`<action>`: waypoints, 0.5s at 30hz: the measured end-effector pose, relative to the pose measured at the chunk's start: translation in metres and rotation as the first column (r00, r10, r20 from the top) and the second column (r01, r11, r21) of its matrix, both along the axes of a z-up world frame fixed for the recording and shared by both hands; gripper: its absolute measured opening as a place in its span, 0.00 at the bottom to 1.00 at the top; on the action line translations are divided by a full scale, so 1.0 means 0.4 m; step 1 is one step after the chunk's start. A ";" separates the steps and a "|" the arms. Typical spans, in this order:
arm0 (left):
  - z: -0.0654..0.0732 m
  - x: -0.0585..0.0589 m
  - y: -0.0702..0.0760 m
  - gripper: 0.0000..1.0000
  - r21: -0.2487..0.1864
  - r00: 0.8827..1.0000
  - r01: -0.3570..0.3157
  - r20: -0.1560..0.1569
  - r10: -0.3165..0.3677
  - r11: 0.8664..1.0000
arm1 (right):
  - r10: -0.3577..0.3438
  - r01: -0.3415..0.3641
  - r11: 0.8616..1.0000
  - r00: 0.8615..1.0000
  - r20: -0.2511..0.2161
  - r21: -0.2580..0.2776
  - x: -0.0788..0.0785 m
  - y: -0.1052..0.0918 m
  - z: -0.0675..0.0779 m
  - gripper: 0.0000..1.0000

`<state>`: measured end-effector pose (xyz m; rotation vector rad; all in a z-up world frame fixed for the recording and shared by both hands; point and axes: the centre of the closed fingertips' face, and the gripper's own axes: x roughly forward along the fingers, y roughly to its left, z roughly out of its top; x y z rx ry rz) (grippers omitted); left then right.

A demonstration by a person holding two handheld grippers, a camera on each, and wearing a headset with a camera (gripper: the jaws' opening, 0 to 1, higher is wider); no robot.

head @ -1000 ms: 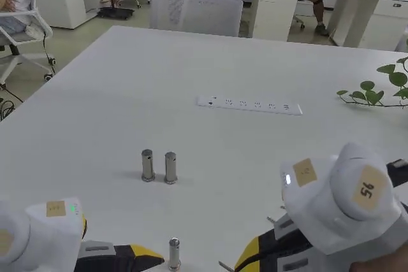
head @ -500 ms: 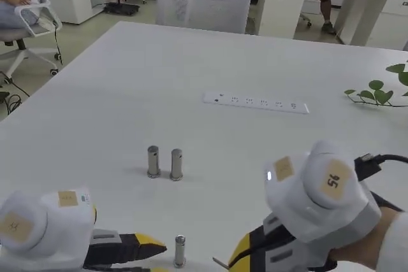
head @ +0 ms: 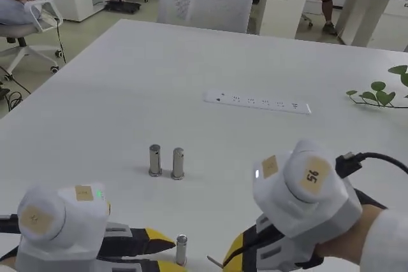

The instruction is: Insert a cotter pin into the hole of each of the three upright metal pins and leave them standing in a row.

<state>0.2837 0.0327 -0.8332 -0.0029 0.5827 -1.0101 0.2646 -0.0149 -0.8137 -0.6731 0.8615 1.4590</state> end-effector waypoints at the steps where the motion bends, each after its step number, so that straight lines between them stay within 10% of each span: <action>1: -0.002 0.000 -0.001 0.22 0.002 1.000 0.005 0.001 -0.005 1.000 | -0.001 0.001 1.000 1.000 -0.001 -0.003 0.001 0.002 -0.001 0.01; 15: -0.018 0.023 -0.006 0.12 0.033 0.997 0.020 0.068 -0.023 0.999 | -0.035 0.034 0.999 0.999 -0.033 -0.037 0.008 0.011 -0.022 0.01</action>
